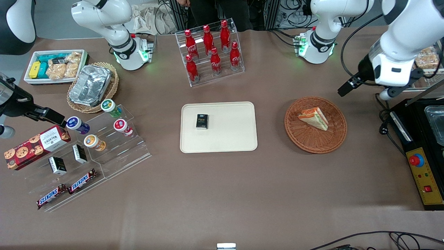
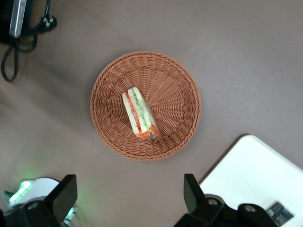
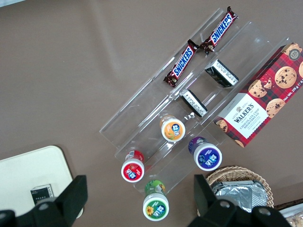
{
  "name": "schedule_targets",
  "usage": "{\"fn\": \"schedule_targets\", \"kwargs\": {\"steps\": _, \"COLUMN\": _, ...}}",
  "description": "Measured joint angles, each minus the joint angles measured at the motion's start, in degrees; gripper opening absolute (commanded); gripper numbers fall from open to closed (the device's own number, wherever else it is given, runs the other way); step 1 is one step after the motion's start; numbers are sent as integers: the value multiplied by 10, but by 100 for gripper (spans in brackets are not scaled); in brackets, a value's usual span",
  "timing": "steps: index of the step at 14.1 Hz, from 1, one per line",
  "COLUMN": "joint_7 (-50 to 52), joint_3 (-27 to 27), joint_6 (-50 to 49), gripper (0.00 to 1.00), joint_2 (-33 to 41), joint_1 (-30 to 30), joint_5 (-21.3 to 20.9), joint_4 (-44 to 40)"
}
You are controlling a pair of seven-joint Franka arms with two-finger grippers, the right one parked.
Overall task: Place sandwich from basket to tray
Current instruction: 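Lower the open left gripper onto the wrapped sandwich in the basket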
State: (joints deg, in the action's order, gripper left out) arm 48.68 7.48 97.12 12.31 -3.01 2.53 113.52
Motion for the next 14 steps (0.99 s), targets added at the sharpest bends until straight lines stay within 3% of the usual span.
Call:
{"fn": "schedule_targets", "kwargs": {"steps": 6, "joint_7": 116, "joint_3": 0, "joint_6": 101, "gripper": 100, "joint_2": -2, "joint_1": -1, "joint_5": 0, "joint_4": 114}}
{"fn": "schedule_targets", "kwargs": {"steps": 11, "joint_7": 193, "joint_3": 0, "joint_6": 248, "gripper": 100, "joint_2": -20, "joint_1": -5, "joint_5": -1, "joint_4": 232}}
{"fn": "schedule_targets", "kwargs": {"steps": 14, "joint_7": 231, "joint_3": 0, "joint_6": 302, "gripper": 100, "joint_2": -40, "joint_1": -9, "joint_5": -1, "joint_4": 263}}
